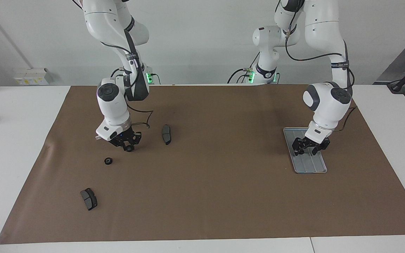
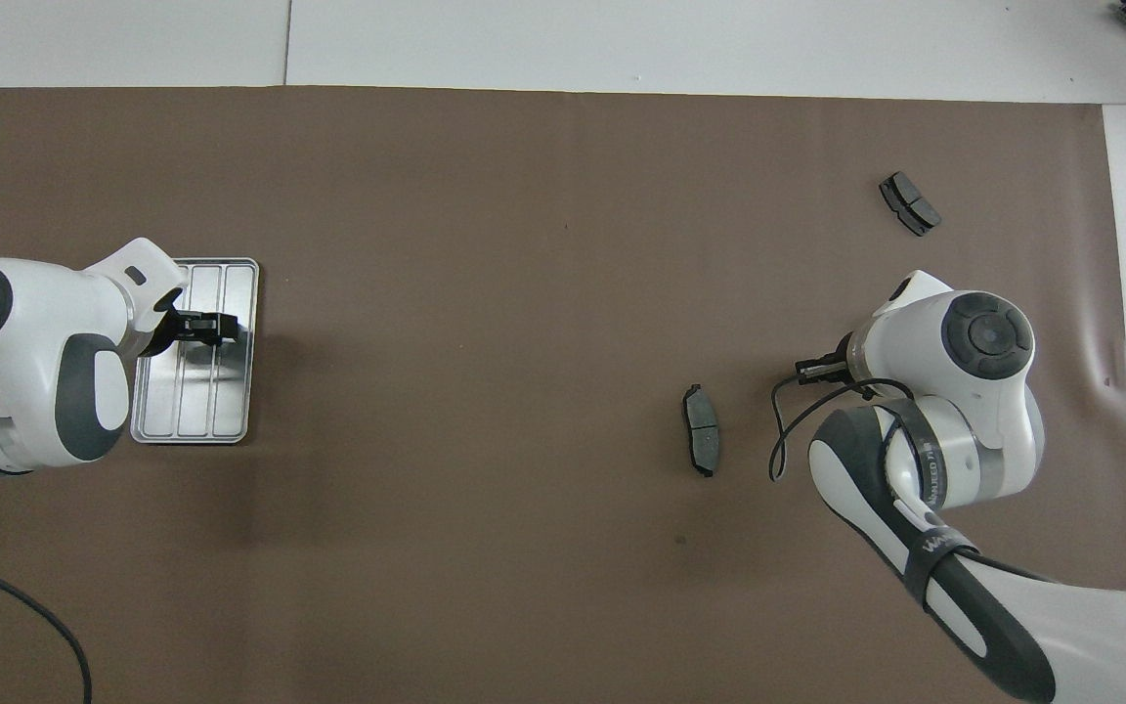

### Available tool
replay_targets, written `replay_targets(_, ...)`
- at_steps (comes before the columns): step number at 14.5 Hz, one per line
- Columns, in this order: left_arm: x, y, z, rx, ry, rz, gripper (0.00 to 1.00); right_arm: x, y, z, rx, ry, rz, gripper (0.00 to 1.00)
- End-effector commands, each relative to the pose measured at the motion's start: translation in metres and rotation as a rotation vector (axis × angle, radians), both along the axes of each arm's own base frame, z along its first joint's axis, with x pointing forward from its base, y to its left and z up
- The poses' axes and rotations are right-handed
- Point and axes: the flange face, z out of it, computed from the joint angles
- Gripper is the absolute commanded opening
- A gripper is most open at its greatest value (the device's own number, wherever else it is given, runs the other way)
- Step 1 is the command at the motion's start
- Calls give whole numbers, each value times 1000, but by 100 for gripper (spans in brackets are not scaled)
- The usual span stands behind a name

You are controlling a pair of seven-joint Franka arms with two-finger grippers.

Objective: Place bearing gear from tray to pile

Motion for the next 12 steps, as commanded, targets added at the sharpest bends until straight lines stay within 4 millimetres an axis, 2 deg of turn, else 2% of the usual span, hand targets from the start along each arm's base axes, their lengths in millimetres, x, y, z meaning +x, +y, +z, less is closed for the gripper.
replay_targets(1,-8,0,4,-8,24,3,53,-5,1,11,13,-21,0,100)
replay_targets(2,-11,-1,4,-9,42,2,50,-2,1,14,15,-29,-16,100)
replay_targets(4,-15,-2,6,-13,85,0,38,10,8,35,25,-67,-79,100)
replay_targets(6,-12,-3,11,-13,71,-2,15,23,10,59,30,-82,-131,100)
replay_targets(7,-8,-2,17,-11,53,-4,0,27,9,69,29,-87,-134,100)
replay_targets(9,4,-5,36,-11,16,-11,0,36,8,87,28,-92,-139,100)
replay_targets(12,14,-27,45,-9,-19,-47,0,40,11,94,30,-103,-136,100)
